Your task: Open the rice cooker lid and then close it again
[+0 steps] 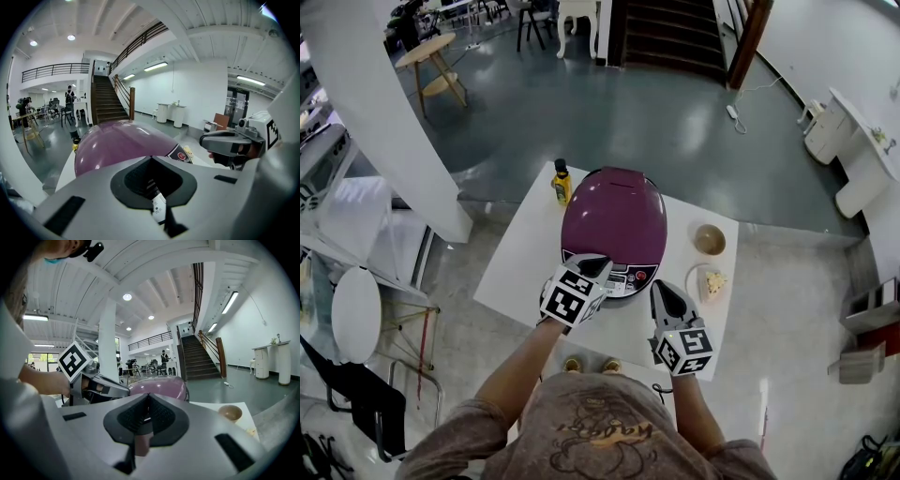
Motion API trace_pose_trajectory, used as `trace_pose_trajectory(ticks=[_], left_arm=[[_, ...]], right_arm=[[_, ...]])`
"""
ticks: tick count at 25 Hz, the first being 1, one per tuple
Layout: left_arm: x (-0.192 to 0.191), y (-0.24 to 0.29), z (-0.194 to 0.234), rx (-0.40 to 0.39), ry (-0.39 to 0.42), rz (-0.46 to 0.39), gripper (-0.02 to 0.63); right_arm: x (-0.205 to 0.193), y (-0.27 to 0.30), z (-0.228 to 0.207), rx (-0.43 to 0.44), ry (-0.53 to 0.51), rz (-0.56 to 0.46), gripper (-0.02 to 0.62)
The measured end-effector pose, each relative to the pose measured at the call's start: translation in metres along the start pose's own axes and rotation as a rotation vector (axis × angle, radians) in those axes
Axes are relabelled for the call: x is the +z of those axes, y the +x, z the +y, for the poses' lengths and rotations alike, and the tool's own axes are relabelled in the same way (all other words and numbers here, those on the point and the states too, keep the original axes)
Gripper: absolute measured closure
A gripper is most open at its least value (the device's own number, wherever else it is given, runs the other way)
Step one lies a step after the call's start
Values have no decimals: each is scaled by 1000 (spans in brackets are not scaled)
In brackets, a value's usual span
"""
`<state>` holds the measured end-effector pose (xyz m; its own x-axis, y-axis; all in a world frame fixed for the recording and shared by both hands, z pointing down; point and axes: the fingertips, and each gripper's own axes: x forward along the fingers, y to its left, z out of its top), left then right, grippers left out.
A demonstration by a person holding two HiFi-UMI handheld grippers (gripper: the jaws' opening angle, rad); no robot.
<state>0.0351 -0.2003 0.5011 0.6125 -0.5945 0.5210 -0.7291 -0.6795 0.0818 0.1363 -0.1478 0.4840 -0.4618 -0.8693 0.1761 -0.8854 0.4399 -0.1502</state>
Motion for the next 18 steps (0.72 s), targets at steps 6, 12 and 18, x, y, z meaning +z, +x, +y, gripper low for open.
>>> trace_pose_trajectory(ticks=[6,12,18], left_arm=[[0,0,0,-21,-17,19,586],[0,0,1,-22,-24,23,586],[-1,0,0,7,-6,13,586]], right_arm=[[1,3,2,4,0,-3,594],[-1,5,1,-2,6,-3,594],[0,5,0,-3,4,-3,594]])
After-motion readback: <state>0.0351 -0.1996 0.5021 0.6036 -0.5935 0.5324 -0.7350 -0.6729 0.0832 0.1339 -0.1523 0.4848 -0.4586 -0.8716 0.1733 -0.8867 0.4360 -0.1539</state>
